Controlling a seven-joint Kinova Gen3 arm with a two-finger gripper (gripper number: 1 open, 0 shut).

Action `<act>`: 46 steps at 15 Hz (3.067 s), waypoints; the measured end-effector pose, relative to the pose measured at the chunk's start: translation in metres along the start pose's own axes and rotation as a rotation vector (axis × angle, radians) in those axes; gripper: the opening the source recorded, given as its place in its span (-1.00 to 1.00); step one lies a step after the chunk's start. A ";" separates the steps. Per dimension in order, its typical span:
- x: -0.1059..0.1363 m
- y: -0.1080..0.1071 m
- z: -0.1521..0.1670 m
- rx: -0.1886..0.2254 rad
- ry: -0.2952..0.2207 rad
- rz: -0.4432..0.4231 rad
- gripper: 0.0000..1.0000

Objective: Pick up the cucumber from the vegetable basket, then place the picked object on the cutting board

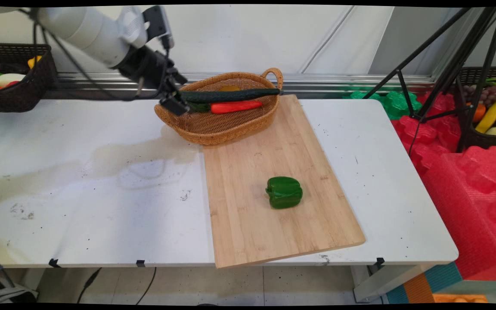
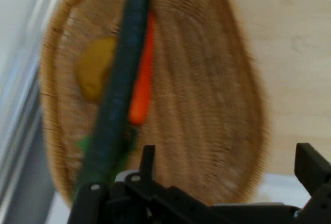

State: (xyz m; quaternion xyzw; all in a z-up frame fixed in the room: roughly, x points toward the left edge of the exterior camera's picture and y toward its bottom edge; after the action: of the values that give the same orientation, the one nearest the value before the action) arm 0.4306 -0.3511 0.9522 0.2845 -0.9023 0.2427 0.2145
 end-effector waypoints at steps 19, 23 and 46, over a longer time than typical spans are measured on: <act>0.048 -0.073 0.147 0.039 -0.090 0.108 1.00; 0.047 -0.077 0.170 0.024 -0.101 0.137 1.00; 0.086 -0.064 0.095 0.112 0.048 0.222 -1.00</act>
State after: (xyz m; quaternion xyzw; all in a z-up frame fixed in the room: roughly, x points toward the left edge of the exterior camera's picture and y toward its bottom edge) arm 0.3826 -0.4858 0.9428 0.1885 -0.9079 0.3218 0.1914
